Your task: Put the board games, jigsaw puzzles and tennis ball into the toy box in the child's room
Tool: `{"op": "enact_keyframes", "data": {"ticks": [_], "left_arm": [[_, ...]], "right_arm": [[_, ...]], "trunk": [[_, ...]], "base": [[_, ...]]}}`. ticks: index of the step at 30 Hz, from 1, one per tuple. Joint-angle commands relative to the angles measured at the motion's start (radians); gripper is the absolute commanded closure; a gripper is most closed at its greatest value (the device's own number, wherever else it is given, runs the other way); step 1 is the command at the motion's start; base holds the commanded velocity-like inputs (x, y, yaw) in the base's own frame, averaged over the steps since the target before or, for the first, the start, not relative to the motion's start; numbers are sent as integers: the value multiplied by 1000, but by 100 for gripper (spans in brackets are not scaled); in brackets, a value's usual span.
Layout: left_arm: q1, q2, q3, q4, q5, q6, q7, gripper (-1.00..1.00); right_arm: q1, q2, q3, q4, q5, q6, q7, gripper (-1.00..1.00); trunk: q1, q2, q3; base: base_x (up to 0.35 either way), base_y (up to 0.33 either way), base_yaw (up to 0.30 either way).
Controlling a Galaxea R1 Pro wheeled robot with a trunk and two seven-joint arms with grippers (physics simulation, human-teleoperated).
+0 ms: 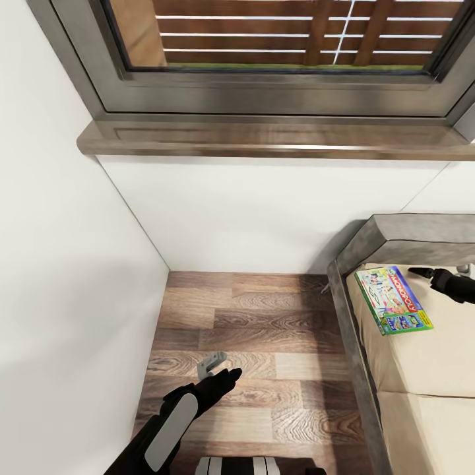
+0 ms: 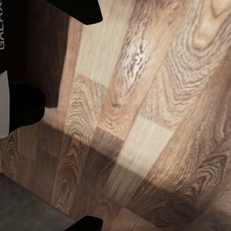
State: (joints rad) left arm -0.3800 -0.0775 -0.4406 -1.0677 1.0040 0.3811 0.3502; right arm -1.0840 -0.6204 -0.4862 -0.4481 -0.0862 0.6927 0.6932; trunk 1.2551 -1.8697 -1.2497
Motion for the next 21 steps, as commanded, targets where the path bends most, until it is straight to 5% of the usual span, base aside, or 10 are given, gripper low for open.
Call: {"op": "enact_keyframes", "data": {"ticks": [1,13,19,21], "left_arm": [[0,0,-1,-2,10,1,8,-100],[-19,-5,3,9,14,-30,-31,-100],[-76,-10,6,72,23,-47,-147,-100],[-117,-14,8,135,34,-51,-233,-100]], "right_arm": [[0,-1,-3,-2,-7,8,-1,-100],[14,-52,-2,-19,-8,10,3,-100],[52,-106,-3,-40,-9,10,6,-100],[73,-130,-5,-59,-10,10,6,-100]], "trunk": [[0,0,-1],[0,0,-1],[0,0,-1],[0,0,-1]], "base": [[0,0,0],[0,0,0],[0,0,0],[0,0,0]]}}
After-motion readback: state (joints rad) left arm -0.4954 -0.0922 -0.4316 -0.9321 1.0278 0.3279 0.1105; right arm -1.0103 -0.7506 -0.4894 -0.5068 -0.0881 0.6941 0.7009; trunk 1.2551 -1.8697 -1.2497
